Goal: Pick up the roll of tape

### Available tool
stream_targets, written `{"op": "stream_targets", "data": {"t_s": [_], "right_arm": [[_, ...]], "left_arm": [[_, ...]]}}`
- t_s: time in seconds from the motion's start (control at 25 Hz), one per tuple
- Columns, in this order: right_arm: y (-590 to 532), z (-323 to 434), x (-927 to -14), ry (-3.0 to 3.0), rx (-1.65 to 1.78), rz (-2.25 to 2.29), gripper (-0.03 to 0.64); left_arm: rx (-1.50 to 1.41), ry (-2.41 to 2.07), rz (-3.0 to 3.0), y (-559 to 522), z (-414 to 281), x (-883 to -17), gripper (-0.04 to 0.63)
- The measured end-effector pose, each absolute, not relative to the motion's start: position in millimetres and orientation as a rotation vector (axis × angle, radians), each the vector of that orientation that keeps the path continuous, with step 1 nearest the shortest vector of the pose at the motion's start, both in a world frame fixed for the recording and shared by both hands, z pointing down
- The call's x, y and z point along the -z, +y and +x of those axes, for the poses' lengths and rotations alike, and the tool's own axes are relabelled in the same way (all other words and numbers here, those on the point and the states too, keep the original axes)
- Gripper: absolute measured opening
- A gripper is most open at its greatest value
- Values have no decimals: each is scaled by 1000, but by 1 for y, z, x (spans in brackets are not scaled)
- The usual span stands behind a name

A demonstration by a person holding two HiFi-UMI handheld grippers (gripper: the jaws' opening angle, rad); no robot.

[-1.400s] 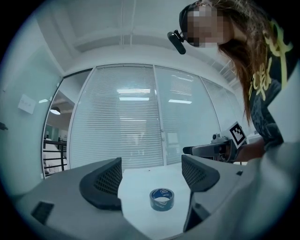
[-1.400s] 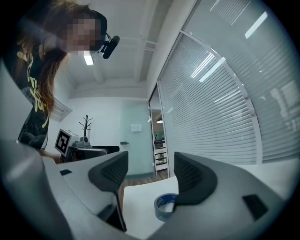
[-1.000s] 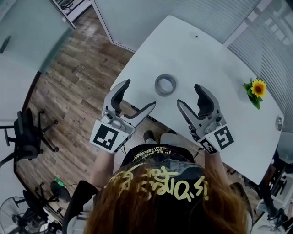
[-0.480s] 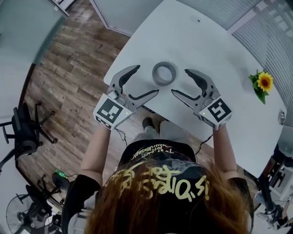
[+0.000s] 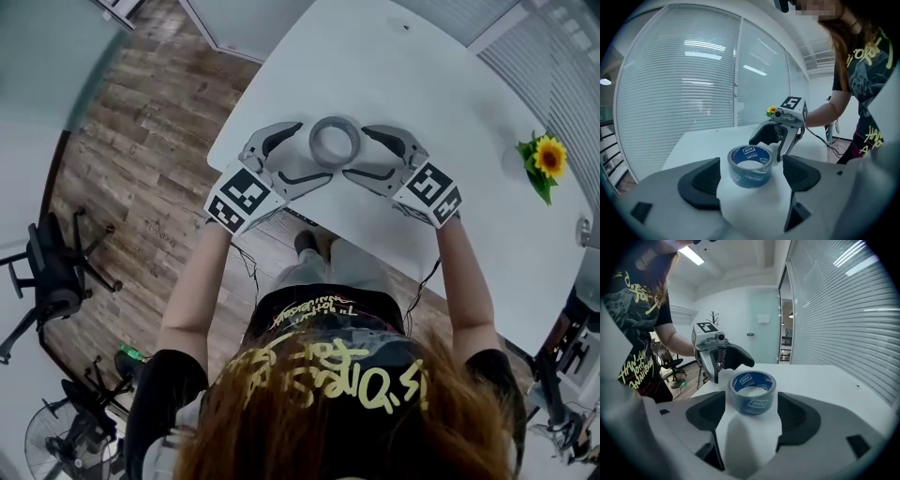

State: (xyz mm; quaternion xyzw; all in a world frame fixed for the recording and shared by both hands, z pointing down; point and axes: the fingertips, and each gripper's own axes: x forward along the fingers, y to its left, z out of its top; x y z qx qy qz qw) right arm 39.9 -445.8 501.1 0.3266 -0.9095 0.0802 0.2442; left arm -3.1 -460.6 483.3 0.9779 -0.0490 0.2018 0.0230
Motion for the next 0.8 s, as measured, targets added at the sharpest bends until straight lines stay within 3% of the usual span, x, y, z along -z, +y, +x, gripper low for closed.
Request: {"op": "stream_targets", "data": {"t_s": [0.48, 0.8], "right_arm": [[-454, 29, -519, -2383, -188, 805, 328], [-457, 28, -525, -2357, -178, 824, 330]], "left_arm": [[-1014, -49, 3022, -467, 12, -518, 385], [-1102, -25, 3012, -469, 12, -523, 365]]}}
